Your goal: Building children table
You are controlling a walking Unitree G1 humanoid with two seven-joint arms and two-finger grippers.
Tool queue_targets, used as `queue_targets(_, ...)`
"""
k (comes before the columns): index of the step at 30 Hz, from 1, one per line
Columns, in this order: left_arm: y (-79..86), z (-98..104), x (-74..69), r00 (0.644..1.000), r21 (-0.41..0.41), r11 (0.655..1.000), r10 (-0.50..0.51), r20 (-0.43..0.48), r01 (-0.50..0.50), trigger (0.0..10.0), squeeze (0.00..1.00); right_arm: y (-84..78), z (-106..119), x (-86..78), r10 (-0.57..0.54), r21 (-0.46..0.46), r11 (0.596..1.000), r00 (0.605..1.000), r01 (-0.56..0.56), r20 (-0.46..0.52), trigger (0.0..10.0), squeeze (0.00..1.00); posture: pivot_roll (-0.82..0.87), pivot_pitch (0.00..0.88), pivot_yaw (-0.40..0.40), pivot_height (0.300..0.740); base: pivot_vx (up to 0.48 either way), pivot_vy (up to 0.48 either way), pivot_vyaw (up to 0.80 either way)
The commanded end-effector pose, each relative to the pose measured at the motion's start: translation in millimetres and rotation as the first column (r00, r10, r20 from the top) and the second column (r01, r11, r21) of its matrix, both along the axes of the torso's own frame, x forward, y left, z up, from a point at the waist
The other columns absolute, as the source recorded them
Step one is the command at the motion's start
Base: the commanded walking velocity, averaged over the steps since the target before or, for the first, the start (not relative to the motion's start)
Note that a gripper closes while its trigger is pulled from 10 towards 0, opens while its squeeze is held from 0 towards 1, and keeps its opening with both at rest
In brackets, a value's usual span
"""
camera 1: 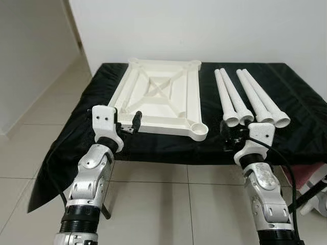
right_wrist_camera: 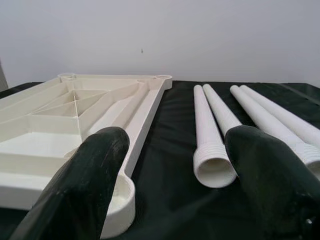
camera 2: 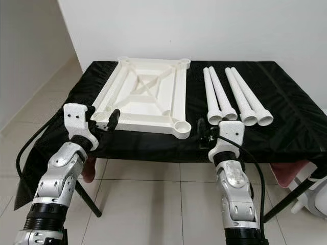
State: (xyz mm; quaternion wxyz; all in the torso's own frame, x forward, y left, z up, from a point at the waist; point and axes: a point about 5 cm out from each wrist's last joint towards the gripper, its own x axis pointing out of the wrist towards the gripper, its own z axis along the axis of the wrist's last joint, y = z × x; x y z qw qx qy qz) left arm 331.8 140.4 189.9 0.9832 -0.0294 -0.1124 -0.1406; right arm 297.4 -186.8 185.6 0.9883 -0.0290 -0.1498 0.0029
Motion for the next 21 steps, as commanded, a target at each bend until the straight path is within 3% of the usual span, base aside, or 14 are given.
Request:
queue_targets(1,3.0,2.3,2.1,1.0,-0.001,1.0,0.017,0.012,-0.017,10.0,0.0,3.8,-0.2,2.7,0.006,-0.01,1.0,1.0,-0.006,0.003,10.0,0.0,-0.14,0.0,0.089,0.74,0.259,0.0,0.0)
queue_targets(21,5.4,5.7,5.8,0.999,-0.005,1.0,0.027,0.028,-0.027,10.0,0.0,3.0,1.2,6.0,0.012,-0.023,1.0,1.0,-0.012,0.008,10.0,0.0,-0.14,0.0,0.085,0.74,0.255,0.0,0.0)
